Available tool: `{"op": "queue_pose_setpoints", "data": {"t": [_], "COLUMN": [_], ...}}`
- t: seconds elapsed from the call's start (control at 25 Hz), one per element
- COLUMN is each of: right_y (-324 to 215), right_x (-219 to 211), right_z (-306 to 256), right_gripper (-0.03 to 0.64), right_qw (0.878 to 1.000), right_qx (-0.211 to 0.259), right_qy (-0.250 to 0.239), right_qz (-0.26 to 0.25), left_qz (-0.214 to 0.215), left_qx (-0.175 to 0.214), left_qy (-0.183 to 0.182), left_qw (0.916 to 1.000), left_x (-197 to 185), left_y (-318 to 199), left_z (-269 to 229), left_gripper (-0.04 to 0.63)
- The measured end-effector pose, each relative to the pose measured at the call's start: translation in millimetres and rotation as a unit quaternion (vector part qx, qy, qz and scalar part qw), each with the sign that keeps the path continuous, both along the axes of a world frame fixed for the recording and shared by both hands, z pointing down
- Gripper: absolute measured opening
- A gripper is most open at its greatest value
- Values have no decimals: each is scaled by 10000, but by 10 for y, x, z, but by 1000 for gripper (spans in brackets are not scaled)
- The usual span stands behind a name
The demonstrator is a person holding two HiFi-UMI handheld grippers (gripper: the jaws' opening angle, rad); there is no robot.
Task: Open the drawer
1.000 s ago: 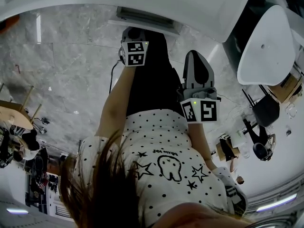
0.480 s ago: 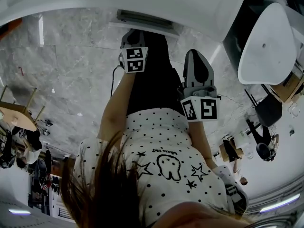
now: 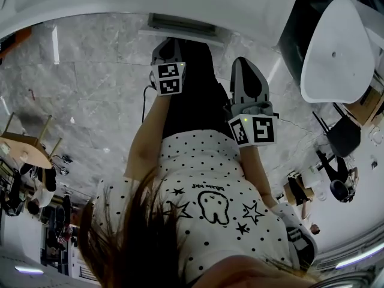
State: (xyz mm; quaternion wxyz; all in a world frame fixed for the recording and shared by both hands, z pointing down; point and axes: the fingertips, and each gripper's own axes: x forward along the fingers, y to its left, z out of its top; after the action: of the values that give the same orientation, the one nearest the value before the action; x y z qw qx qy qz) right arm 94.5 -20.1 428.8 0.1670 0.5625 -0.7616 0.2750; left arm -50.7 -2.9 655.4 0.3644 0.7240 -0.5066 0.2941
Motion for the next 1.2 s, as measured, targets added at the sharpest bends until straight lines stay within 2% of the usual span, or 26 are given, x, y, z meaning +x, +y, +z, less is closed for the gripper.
{"op": "queue_pose_setpoints", "data": {"t": [0.36,0.56,0.72,1.08,1.2], "right_y": [50,71,99,52,6], "right_x": [58,35,16,57,90], "right_z": [-35,-190,-172,-381,-444], "right_gripper": [14,14,14,15,15], "right_qw": [9999,9996,9991,9988,9983], "right_qx": [28,15,65,276,369], "right_qy": [98,90,34,98,185], "right_qz": [-115,-255,-417,-396,-401], "left_qz": [42,39,102,230,307], "left_qx": [494,547,749,1226,1253], "left_qy": [97,138,153,272,259], "left_qw": [9987,9984,9970,9918,9913], "left_x": [38,49,89,126,132], "left_y": [-173,-226,-310,-549,-546], "left_z": [-366,-681,-885,-1460,-1531], "left_gripper": [5,4,3,3,5]}}
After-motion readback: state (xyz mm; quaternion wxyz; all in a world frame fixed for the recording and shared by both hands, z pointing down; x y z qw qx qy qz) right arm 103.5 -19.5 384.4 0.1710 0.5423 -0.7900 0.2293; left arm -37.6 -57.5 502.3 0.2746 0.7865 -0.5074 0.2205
